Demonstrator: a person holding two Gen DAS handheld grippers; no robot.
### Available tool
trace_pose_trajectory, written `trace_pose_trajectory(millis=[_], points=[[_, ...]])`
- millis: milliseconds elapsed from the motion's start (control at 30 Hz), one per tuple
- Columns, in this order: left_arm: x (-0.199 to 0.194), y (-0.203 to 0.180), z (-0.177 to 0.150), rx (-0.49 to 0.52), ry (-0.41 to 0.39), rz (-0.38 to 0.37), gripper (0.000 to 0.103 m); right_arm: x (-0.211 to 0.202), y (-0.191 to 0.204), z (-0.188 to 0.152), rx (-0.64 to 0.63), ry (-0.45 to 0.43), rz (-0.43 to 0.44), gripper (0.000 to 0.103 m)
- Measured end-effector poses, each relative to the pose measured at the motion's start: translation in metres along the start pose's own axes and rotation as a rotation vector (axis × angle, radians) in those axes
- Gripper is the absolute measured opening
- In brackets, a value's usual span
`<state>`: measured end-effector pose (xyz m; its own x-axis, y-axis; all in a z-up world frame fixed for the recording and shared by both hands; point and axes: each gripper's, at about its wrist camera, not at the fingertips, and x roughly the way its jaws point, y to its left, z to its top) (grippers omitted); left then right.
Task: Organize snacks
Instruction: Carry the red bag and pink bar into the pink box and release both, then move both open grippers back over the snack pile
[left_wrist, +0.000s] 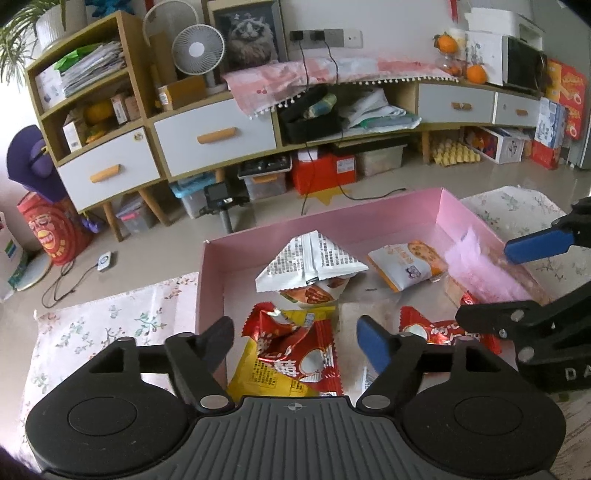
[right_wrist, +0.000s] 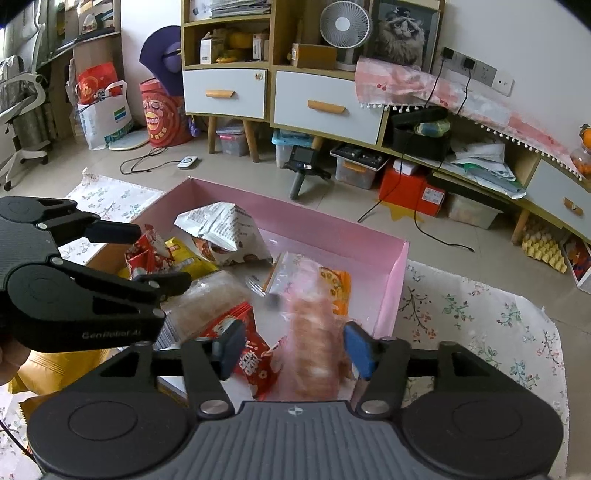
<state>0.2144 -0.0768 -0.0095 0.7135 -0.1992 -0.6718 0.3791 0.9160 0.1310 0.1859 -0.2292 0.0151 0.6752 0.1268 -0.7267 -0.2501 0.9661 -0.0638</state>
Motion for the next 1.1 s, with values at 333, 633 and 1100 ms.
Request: trace_pose_trajectory(millis=[333, 633, 1100], points=[[-0.026, 0.004, -0.001, 0.001, -0.007, 0.018, 0.086, -0.023, 0.012, 0.002, -0.057, -0.026, -0.023, 0.064], [-0.061, 0.009, -0.009, -0.012, -0.014, 0.026, 0.092, -0.054, 0.022, -0.001, -0.079, -0.049, -0.039, 0.070], [-0.114, 0.016, -0.042, -0.001, 0.030, 0.026, 0.098, -0.102, 0.046, -0.025, -0.072, -0.069, -0.017, 0.079]])
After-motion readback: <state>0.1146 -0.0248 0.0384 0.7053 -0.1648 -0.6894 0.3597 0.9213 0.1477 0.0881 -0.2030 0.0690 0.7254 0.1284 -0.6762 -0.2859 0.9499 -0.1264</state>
